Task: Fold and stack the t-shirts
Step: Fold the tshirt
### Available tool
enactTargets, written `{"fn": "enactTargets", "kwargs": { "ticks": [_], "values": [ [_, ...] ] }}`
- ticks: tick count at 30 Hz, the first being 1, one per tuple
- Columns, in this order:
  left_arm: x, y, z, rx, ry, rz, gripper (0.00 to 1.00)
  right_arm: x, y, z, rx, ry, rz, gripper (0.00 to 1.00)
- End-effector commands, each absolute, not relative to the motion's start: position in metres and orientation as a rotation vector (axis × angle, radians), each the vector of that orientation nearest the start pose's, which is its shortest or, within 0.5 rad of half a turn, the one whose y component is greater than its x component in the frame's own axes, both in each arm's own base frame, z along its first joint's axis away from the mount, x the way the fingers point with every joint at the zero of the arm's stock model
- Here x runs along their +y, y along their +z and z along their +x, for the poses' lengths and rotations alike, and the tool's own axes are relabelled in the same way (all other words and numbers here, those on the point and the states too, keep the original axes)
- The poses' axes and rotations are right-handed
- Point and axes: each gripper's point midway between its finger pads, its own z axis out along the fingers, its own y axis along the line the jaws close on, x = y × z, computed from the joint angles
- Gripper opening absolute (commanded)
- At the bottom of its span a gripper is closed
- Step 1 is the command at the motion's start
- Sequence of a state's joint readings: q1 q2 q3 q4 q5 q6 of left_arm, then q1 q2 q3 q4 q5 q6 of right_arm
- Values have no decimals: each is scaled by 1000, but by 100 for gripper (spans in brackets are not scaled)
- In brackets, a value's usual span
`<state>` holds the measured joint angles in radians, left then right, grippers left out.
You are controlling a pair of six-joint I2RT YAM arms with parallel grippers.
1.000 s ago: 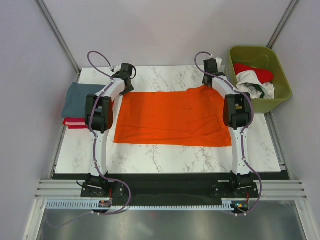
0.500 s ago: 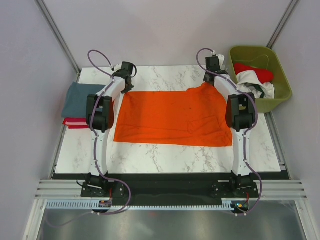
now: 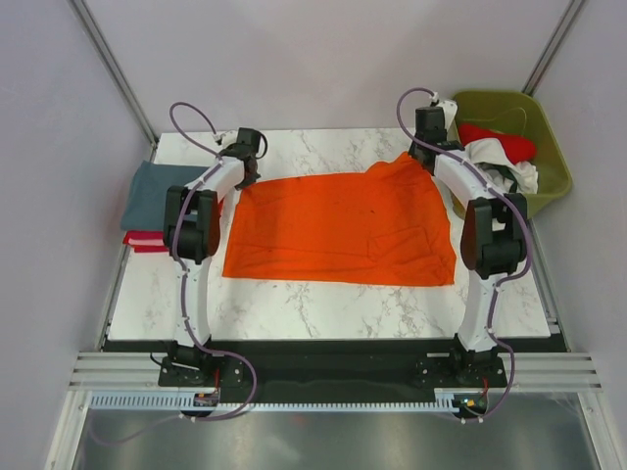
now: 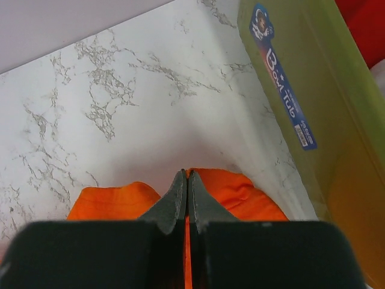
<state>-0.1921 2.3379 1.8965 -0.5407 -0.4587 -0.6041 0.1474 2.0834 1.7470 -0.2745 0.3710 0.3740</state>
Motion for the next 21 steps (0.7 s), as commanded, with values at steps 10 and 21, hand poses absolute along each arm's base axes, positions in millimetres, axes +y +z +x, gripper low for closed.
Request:
{"fn": "enactTargets", "kwargs": {
  "ticks": [10, 21],
  "values": [
    [-52, 134, 541, 2030, 47, -661, 2, 34, 182, 519, 2011, -73, 486, 0],
    [-56, 136, 515, 1983, -11, -641, 2, 33, 199, 466, 1969, -65, 495, 0]
  ]
}}
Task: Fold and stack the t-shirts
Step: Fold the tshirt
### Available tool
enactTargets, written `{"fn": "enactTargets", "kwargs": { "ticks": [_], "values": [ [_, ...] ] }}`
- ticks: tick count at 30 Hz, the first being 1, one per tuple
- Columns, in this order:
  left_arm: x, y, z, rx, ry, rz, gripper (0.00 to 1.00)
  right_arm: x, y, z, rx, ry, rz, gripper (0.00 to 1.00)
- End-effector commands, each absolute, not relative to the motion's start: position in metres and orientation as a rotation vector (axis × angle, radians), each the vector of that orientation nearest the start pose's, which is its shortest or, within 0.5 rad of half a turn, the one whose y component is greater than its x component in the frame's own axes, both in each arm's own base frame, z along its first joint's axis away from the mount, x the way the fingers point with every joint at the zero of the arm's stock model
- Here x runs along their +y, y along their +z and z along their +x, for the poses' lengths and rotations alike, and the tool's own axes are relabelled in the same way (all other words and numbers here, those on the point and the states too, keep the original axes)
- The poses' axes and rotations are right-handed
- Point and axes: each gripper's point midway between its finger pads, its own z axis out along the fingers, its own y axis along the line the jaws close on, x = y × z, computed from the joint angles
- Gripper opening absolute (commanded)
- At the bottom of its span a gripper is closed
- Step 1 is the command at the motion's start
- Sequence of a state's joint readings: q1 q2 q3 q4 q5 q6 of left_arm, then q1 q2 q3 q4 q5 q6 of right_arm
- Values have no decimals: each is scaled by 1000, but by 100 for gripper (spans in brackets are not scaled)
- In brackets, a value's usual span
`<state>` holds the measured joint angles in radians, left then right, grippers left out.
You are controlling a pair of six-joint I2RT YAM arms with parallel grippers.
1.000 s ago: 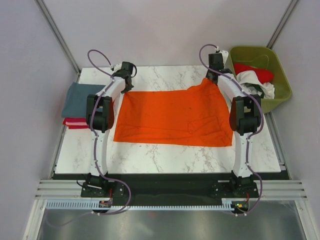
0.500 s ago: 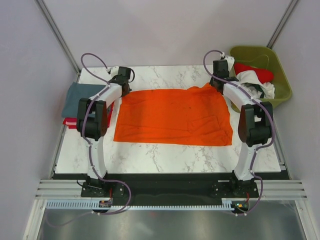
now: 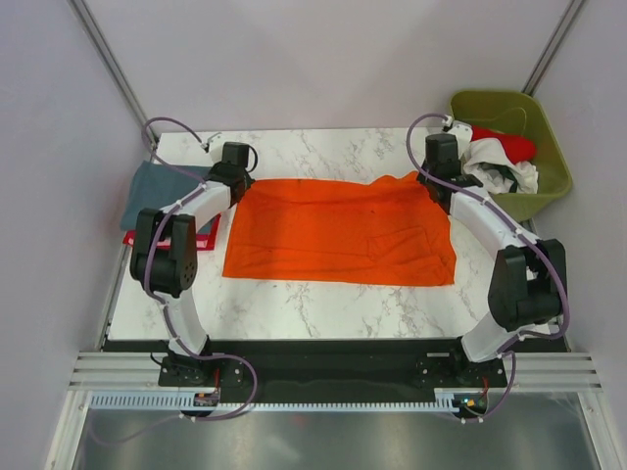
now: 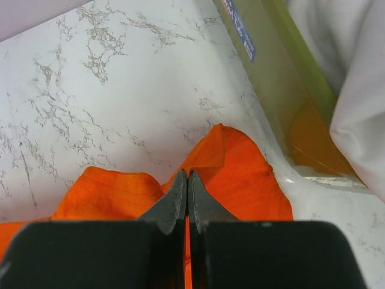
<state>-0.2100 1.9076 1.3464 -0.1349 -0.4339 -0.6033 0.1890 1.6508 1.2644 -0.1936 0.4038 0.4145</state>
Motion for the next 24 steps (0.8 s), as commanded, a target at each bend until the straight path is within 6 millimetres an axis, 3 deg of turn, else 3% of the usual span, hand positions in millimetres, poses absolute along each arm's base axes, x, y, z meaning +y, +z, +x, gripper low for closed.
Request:
{"fn": "enactTargets", "kwargs": {
  "ticks": [1, 6, 10, 15, 21, 24],
  "values": [
    [-57, 142, 513, 1969, -21, -642, 2, 33, 194, 460, 1978, -71, 496, 0],
    [-50, 139, 492, 1957, -19, -662, 2, 29, 201, 437, 1946, -64, 527, 0],
    [-47, 141, 480, 1924, -33, -672, 2, 25, 192, 418, 1943, -60, 563, 0],
    [-47, 128, 463, 1940, -59, -700, 2, 26, 192, 397, 1903, -12, 599, 0],
    [-47, 114, 446, 1943, -89, -730, 2, 22, 164, 366, 1908, 7, 657, 0],
    [-46, 109, 437, 1939, -100, -745, 2, 23, 159, 354, 1882, 49, 691, 0]
  ]
}}
